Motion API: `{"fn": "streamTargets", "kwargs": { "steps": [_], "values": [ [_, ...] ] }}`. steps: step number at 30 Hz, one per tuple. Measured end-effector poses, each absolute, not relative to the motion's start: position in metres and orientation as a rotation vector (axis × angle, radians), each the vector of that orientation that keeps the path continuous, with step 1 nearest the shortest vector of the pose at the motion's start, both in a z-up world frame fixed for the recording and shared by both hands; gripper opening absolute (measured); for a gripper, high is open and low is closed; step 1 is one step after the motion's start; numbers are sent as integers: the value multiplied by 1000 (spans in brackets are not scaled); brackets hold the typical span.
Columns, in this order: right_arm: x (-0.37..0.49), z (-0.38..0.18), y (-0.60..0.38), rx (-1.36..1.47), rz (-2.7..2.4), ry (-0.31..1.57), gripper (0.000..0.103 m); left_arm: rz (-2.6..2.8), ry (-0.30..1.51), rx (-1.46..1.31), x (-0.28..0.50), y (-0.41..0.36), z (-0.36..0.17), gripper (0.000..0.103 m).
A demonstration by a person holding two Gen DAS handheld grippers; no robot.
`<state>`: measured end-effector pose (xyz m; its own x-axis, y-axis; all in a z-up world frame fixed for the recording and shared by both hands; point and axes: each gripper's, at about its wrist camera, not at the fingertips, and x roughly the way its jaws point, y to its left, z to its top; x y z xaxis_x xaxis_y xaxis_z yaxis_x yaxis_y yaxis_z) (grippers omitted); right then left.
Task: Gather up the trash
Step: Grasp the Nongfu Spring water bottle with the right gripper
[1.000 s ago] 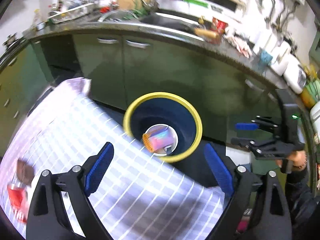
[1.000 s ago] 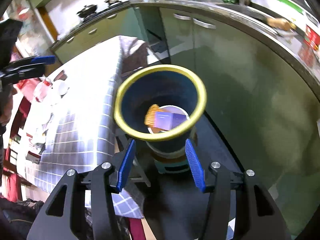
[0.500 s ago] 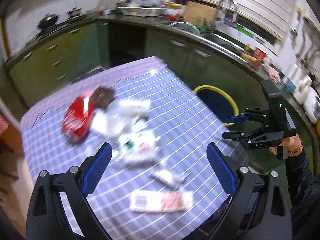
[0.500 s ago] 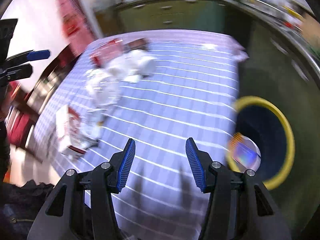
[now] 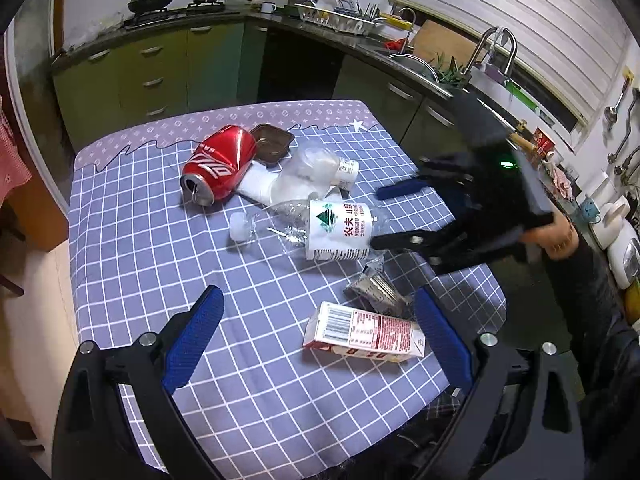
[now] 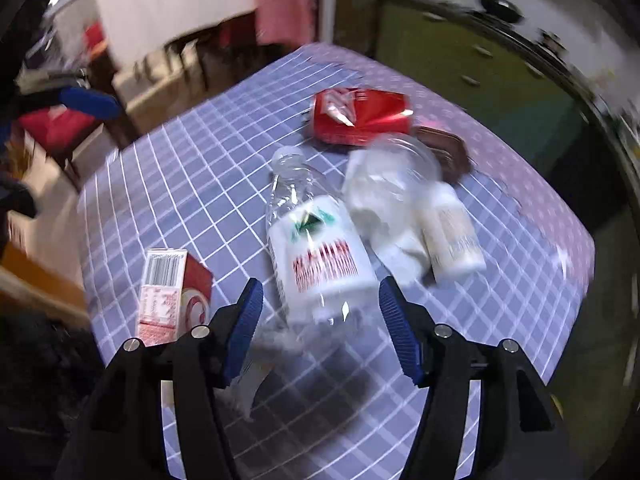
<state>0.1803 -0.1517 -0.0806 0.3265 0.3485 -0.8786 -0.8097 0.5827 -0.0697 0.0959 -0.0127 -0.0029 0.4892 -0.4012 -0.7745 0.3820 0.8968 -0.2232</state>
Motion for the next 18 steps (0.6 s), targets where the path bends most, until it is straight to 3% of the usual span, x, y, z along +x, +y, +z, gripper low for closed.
{"fn": "streamTargets", "kwargs": {
  "steps": [6,18],
  "values": [
    [193,-107,-113,-797,829,1009,69,-476,955,-23,93,-10,-4,91],
    [207,-141,-82,-953,814,1044,70,-484,954,-42,90,-2,-7,91]
  ]
}}
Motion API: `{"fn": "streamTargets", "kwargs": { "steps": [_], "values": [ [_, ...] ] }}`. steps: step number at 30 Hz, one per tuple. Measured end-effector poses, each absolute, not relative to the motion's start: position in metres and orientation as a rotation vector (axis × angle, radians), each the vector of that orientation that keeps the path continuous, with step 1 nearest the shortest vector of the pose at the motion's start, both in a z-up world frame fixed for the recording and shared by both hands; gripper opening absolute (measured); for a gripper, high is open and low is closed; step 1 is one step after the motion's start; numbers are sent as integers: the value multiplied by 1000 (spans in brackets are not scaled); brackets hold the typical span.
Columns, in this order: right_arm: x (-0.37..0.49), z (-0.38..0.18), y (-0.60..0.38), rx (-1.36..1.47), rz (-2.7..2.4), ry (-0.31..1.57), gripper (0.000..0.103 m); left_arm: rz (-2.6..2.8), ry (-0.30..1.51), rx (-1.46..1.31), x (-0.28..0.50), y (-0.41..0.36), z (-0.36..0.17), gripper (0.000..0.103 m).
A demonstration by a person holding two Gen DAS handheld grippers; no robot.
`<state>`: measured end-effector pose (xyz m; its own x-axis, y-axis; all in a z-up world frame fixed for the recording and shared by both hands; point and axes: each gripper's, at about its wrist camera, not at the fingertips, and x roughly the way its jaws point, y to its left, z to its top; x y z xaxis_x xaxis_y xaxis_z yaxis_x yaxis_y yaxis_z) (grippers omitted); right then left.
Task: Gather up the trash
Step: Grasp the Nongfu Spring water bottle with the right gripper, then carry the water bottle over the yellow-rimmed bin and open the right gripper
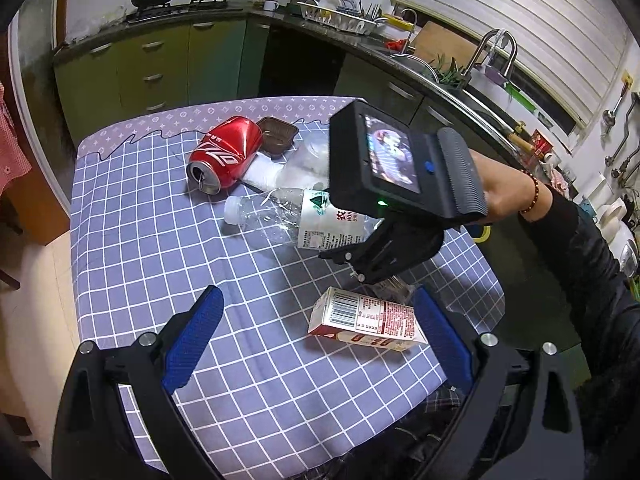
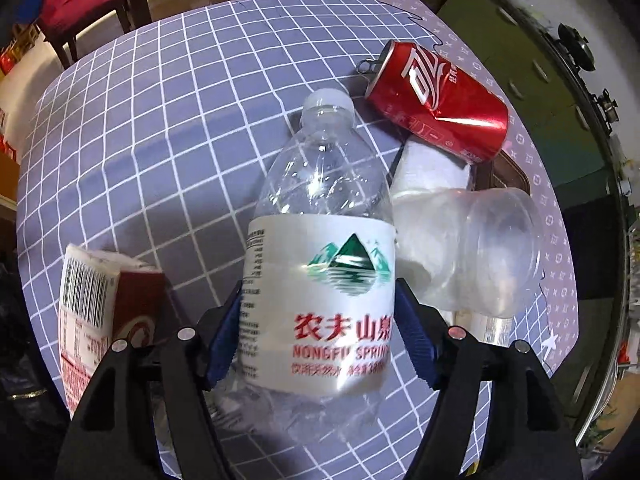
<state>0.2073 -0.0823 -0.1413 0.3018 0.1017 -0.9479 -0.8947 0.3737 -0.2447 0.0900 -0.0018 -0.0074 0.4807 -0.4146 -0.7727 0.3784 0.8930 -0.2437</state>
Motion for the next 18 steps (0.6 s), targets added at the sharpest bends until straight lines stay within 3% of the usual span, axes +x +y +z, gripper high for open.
{"fn": "streamTargets", "kwargs": {
  "steps": [3,18],
  "values": [
    [215,-147,-78,-940,804,1071,65,-486,955,-41,89,-2,-8,91],
    [241,-115,-101,-653,875,1052,64,-473,941,-44,82,4,-5,91]
  ]
}}
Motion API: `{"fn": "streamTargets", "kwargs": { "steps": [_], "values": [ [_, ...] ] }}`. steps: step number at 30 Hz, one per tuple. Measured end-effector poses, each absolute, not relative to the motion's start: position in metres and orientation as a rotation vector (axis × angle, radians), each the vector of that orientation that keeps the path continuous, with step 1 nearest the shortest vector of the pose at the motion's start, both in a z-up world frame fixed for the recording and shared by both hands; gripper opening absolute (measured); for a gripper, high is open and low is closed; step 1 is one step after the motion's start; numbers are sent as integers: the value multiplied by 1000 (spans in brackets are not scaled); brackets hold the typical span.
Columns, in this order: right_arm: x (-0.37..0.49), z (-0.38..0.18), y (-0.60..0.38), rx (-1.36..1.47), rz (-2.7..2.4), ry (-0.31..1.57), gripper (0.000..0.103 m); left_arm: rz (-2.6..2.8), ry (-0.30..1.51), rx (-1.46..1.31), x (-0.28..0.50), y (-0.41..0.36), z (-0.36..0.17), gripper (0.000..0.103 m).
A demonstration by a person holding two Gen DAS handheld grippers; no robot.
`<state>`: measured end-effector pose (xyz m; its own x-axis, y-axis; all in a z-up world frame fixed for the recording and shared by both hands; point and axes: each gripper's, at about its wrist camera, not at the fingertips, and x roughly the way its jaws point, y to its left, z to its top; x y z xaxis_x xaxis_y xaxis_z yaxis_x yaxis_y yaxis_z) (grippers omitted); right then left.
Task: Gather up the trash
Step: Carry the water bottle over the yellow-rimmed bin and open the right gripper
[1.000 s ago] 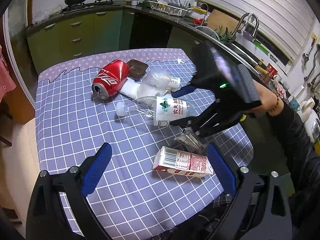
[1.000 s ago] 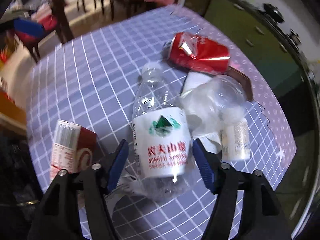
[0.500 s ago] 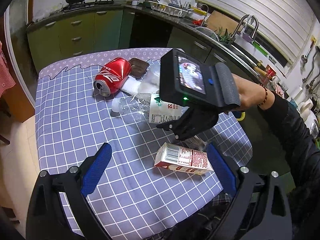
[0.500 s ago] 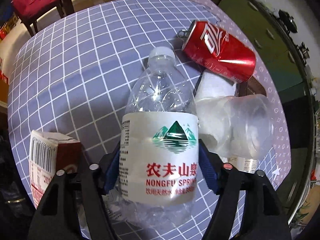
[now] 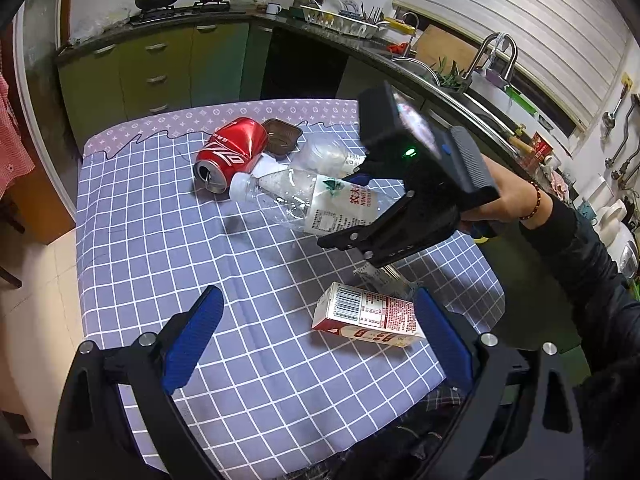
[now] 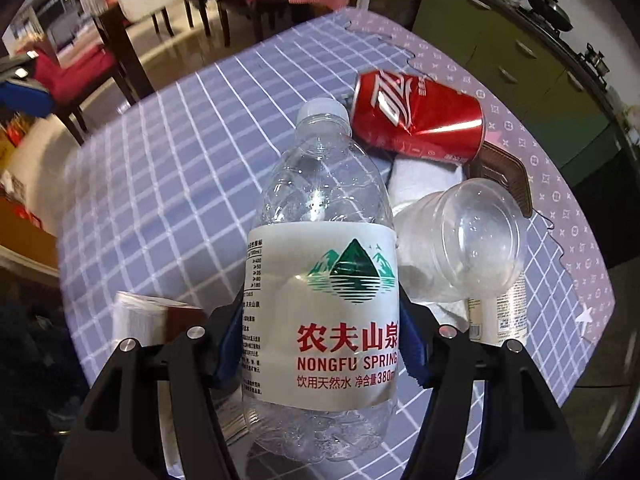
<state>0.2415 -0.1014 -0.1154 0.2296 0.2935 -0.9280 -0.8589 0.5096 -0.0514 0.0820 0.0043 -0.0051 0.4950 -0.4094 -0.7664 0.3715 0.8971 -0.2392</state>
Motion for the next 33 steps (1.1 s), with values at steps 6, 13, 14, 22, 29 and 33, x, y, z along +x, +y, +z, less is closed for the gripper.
{"fn": "streamTargets", "kwargs": {
  "steps": [6,13,14,22,29,33],
  "values": [
    [218,-68,-133,-489,908,967,64,-474,941,-29,80,2,-4,91],
    [195,-21,-262,-314,686,905,64,-490,951,-24,85,-5,-9,91],
    [195,-21,-294,-291,598,908,64,-493,952,-22,86,-7,-11,91],
    [199,-73,-461,-116,183,1089,64,-523,958,0,92,-26,-11,91],
    [203,-142,-518,0,53,1253,65,-538,966,46,91,-44,-9,91],
    [213,-165,-523,36,2,1288,65,-540,969,57,93,-49,-9,91]
  ]
}}
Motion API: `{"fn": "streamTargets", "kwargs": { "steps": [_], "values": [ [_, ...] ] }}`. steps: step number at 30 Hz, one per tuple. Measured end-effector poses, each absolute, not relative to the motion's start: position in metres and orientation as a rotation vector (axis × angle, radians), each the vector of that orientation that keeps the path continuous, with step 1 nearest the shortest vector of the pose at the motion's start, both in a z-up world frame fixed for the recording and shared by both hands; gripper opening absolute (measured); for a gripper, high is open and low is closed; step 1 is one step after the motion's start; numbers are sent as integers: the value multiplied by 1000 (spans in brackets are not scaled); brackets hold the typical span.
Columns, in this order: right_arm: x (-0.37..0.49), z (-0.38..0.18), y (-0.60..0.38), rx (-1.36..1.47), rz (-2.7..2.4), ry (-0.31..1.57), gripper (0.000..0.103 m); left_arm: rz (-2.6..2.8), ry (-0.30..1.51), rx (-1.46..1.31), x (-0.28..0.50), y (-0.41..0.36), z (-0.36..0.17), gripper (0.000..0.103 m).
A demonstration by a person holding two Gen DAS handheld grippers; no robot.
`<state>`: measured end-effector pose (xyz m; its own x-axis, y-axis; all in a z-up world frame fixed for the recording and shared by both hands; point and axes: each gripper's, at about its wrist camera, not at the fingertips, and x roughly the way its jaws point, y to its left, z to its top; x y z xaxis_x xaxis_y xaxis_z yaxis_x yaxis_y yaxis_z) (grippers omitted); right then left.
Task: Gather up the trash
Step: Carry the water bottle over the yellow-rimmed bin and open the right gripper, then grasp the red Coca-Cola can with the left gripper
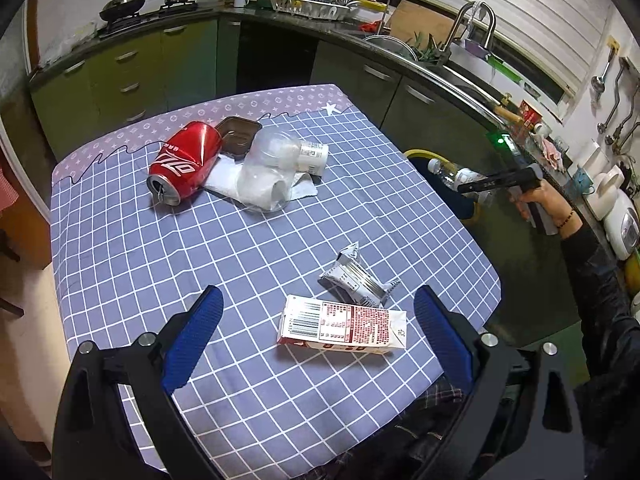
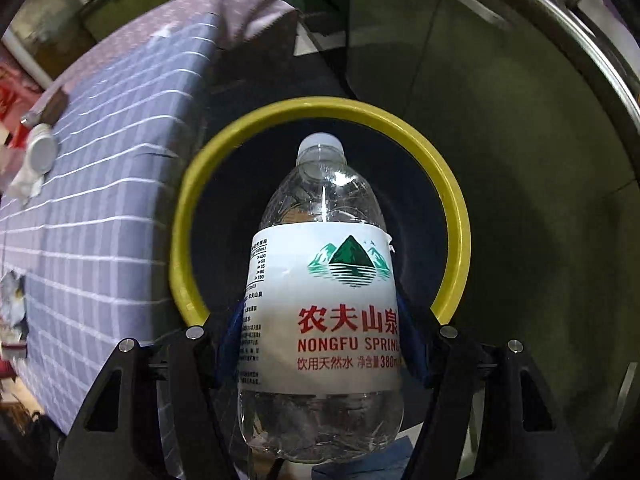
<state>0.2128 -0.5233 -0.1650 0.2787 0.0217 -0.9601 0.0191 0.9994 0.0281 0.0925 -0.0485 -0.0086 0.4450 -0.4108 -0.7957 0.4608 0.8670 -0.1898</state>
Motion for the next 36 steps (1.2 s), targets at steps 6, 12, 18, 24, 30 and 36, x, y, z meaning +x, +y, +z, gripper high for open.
{"fn": "streamTargets", "kwargs": {
  "steps": [6,12,18,24,30,36],
  "values": [
    [224,-168,-530,53,-77,1216,90,-539,979,59,95,-47,-13,91],
    [216,-143,-525,89,-67,1158,90,-533,975,57,107,-39,-18,92],
    [191,-112,-514,89,-15,1106,90,-521,950,98,139,-31,-21,92],
    [168,-94,-498,108,29,1044,90,-453,906,185,199,-11,-21,95],
    [156,-96,-482,97,56,1065,90,-461,929,171,275,2,-35,95],
    [147,-95,-478,111,59,1081,90,-525,979,342,312,-23,-63,95]
  ]
}}
